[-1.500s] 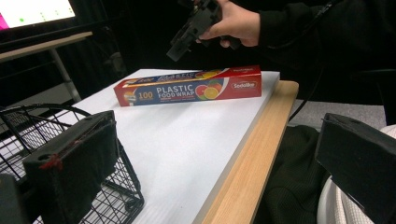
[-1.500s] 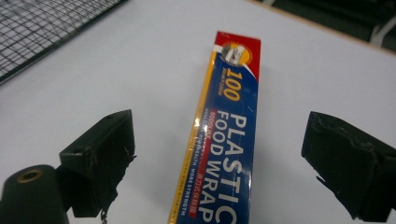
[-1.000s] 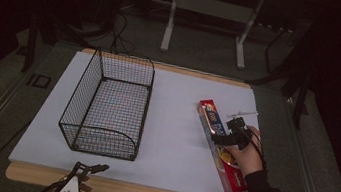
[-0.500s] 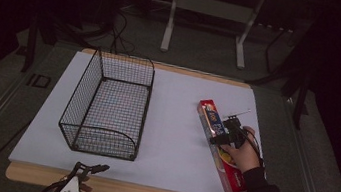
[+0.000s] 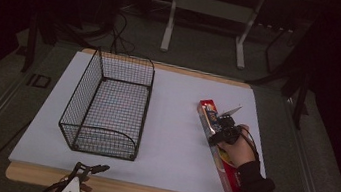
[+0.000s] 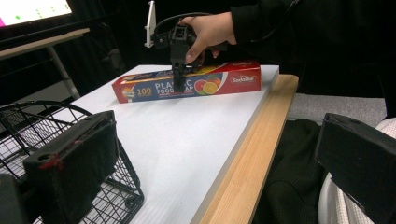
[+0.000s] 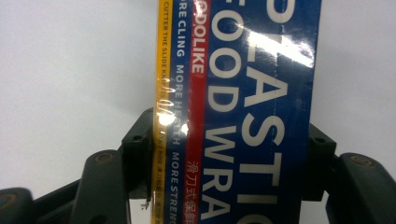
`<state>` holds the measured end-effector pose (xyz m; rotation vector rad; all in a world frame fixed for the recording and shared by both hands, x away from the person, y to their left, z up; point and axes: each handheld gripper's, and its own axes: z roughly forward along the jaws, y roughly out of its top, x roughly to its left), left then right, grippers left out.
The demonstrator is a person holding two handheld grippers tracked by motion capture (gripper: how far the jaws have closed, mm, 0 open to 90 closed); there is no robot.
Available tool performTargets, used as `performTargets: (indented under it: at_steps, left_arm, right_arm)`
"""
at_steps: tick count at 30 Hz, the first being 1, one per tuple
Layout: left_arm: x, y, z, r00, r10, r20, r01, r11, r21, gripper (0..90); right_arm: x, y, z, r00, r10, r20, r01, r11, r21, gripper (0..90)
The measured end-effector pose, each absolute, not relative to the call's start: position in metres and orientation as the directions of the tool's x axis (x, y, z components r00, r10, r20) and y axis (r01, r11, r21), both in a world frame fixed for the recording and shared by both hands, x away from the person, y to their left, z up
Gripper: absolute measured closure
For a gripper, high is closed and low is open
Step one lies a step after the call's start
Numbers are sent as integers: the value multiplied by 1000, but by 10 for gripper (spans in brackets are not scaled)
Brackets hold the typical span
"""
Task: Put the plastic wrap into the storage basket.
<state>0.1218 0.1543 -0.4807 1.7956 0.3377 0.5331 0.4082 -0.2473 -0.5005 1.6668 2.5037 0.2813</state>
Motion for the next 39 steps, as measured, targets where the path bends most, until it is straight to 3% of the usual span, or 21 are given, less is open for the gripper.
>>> performTargets:
  at_steps: [22, 39]
  left_arm:
    - [123, 153, -481, 856, 484, 184, -44, -287, 957, 0]
    - [123, 154, -481, 852, 490, 183, -44, -282, 959, 0]
  right_arm:
    - [403, -239, -453, -385, 923, -23, 861, 368, 352, 390]
    - [400, -197, -404, -424, 905, -31, 788, 386, 479, 390]
